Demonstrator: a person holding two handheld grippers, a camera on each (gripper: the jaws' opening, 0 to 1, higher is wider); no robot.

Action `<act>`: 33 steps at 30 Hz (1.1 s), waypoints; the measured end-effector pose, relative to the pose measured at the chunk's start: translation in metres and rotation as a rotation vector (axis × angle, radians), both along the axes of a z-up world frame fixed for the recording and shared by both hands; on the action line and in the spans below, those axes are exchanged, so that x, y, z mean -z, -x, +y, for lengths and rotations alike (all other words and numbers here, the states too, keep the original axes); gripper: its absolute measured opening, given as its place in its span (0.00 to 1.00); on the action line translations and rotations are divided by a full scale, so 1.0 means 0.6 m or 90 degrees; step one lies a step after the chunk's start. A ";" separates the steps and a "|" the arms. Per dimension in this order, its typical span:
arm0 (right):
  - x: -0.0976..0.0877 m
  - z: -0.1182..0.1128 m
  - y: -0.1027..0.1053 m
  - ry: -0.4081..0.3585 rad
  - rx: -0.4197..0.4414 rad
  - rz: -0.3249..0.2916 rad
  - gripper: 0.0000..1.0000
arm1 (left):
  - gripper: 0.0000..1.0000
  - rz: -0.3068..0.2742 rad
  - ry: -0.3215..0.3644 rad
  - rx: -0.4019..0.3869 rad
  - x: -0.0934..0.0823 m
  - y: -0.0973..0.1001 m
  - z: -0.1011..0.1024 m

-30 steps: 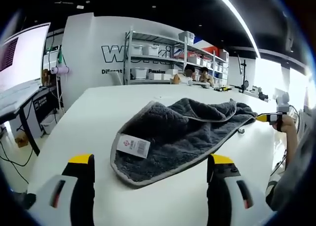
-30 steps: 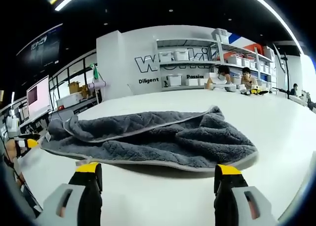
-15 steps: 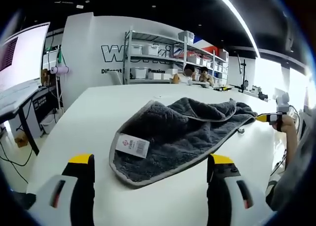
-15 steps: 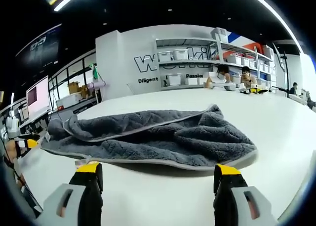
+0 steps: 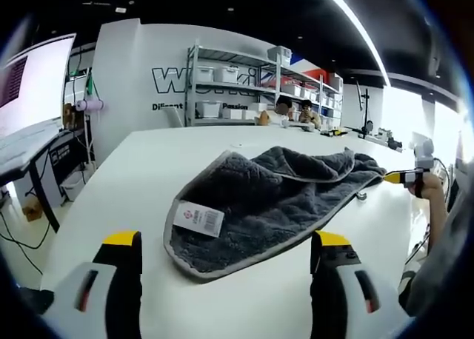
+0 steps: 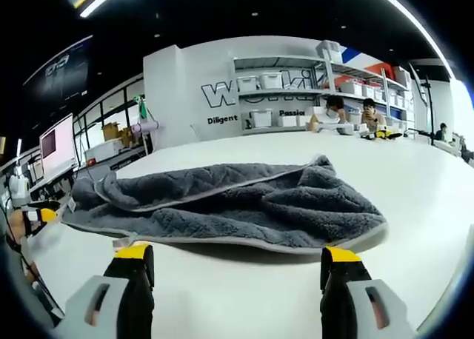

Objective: Fold the towel on the table until its edges align and the towel forms a compact rectangular stack.

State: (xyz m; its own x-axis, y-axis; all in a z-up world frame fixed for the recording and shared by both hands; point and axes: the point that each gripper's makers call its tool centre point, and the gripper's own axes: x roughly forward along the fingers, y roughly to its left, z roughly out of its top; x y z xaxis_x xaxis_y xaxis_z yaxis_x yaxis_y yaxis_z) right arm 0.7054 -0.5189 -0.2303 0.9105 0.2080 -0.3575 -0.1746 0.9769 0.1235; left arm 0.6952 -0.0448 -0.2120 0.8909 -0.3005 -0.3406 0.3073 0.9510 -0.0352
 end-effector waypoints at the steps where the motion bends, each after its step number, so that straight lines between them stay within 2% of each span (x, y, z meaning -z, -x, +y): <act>1: -0.001 0.001 0.000 0.000 -0.001 0.001 0.97 | 1.00 0.000 0.001 0.000 0.000 0.000 0.000; 7: -0.030 0.012 -0.006 0.019 -0.016 -0.020 0.96 | 1.00 0.000 0.000 0.003 0.002 0.004 0.002; 12: -0.057 0.041 -0.024 0.034 -0.053 -0.041 0.94 | 1.00 -0.002 0.000 0.003 0.000 0.009 0.006; 16: -0.087 0.076 -0.042 0.031 -0.093 -0.069 0.92 | 1.00 -0.008 0.001 0.004 -0.003 0.012 0.004; 18: -0.107 0.109 -0.055 0.032 -0.127 -0.087 0.91 | 1.00 -0.009 0.004 0.007 -0.001 0.013 0.003; 21: -0.122 0.136 -0.069 0.024 -0.147 -0.102 0.90 | 1.00 -0.007 0.007 0.010 0.002 0.012 0.003; 30: -0.152 0.245 -0.115 0.002 -0.231 -0.119 0.88 | 1.00 -0.007 0.006 0.027 0.003 0.009 0.002; 33: -0.156 0.263 -0.121 0.000 -0.244 -0.118 0.87 | 1.00 -0.011 0.005 0.028 0.001 0.008 0.003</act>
